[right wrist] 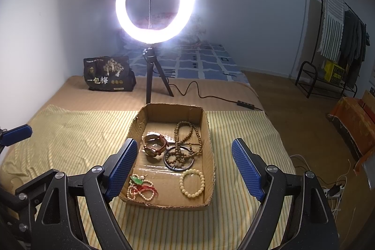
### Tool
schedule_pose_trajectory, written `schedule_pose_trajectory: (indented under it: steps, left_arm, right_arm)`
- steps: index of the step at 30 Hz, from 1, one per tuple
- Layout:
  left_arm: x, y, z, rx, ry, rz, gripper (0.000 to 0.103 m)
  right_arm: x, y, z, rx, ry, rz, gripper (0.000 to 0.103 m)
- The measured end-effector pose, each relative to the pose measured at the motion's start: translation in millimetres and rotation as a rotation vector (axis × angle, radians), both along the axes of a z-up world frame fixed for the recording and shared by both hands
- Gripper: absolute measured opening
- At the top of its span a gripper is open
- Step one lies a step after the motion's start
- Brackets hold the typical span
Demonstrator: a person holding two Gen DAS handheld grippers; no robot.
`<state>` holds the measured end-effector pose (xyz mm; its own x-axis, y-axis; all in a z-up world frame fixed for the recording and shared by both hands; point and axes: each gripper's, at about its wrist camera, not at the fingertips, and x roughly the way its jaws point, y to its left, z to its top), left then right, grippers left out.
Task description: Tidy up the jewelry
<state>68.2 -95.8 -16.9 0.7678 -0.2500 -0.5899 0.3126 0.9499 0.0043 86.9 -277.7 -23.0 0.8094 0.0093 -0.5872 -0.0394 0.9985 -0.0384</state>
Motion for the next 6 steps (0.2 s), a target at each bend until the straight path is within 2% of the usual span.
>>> schedule_pose_trajectory:
  steps: [6]
  left_arm:
    - [0.4, 0.9, 0.6, -0.001, -0.004, 0.012, 0.103]
  right_arm:
    - [0.4, -1.2, -1.1, 0.003, 0.006, 0.000, 0.083]
